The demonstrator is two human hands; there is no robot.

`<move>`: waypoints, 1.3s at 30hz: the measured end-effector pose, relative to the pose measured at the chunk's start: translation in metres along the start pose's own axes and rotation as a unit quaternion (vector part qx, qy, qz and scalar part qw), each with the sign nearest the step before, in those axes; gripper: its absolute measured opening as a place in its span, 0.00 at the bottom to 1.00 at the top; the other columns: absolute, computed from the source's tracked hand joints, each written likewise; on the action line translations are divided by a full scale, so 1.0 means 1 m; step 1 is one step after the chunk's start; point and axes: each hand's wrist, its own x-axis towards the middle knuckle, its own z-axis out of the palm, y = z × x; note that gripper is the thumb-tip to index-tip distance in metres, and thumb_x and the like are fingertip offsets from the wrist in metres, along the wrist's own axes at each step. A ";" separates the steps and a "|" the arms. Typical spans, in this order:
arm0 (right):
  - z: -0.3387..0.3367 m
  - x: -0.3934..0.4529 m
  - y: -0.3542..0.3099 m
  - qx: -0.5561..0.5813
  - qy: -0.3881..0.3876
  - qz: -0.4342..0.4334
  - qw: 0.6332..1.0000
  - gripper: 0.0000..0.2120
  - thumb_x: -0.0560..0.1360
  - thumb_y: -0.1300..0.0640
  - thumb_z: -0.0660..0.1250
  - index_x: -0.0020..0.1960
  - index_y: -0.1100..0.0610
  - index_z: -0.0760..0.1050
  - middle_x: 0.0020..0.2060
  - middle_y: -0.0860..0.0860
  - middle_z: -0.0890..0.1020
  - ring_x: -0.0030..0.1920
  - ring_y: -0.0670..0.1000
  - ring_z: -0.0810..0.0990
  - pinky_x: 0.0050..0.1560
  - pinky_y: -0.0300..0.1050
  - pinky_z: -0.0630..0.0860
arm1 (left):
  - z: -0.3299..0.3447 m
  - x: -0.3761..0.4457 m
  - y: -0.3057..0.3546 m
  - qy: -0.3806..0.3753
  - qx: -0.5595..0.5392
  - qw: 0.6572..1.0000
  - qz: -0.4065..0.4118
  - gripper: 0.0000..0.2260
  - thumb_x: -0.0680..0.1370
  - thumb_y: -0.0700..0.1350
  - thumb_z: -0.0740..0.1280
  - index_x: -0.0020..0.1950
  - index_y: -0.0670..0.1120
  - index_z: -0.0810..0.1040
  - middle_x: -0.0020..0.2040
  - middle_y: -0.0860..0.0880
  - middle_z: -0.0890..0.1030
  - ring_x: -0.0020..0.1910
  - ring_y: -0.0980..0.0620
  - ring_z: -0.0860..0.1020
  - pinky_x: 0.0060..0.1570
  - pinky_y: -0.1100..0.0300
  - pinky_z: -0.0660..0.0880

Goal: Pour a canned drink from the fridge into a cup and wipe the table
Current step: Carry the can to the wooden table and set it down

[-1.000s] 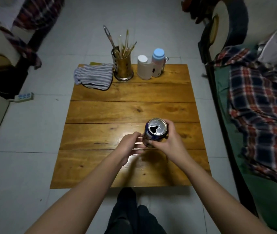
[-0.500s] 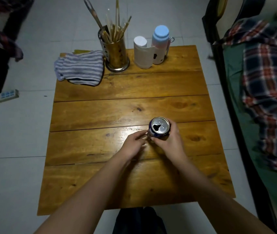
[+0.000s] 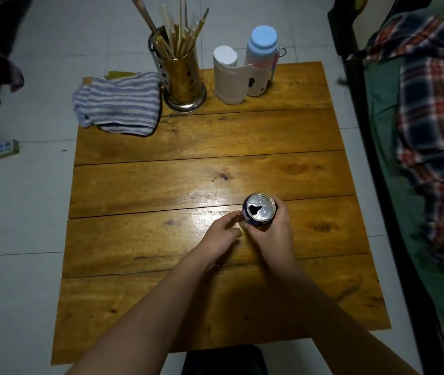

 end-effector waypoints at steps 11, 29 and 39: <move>0.009 -0.001 0.001 0.004 0.020 0.011 1.000 0.36 0.65 0.60 0.76 0.67 0.60 0.63 0.63 0.56 0.71 0.64 0.52 0.70 0.57 0.35 0.64 | -0.005 0.006 -0.003 -0.009 0.000 1.000 0.007 0.22 0.75 0.31 0.59 0.64 0.51 0.72 0.57 0.54 0.76 0.44 0.65 0.73 0.46 0.64 0.70; -0.012 -0.014 -0.019 -0.042 -0.050 0.042 0.997 0.45 0.66 0.61 0.75 0.74 0.58 0.51 0.71 0.56 0.62 0.70 0.54 0.62 0.61 0.33 0.57 | -0.026 -0.029 0.013 0.012 0.069 0.997 0.022 0.19 0.76 0.36 0.61 0.67 0.45 0.70 0.66 0.44 0.73 0.61 0.49 0.74 0.62 0.53 0.71; -0.072 -0.040 -0.074 -0.141 -0.072 -0.069 0.985 0.37 0.73 0.57 0.69 0.74 0.58 0.53 0.70 0.56 0.64 0.70 0.55 0.62 0.67 0.44 0.60 | -0.057 -0.117 0.047 0.106 0.260 0.953 0.116 0.20 0.76 0.40 0.61 0.69 0.46 0.69 0.65 0.46 0.74 0.60 0.48 0.74 0.59 0.57 0.69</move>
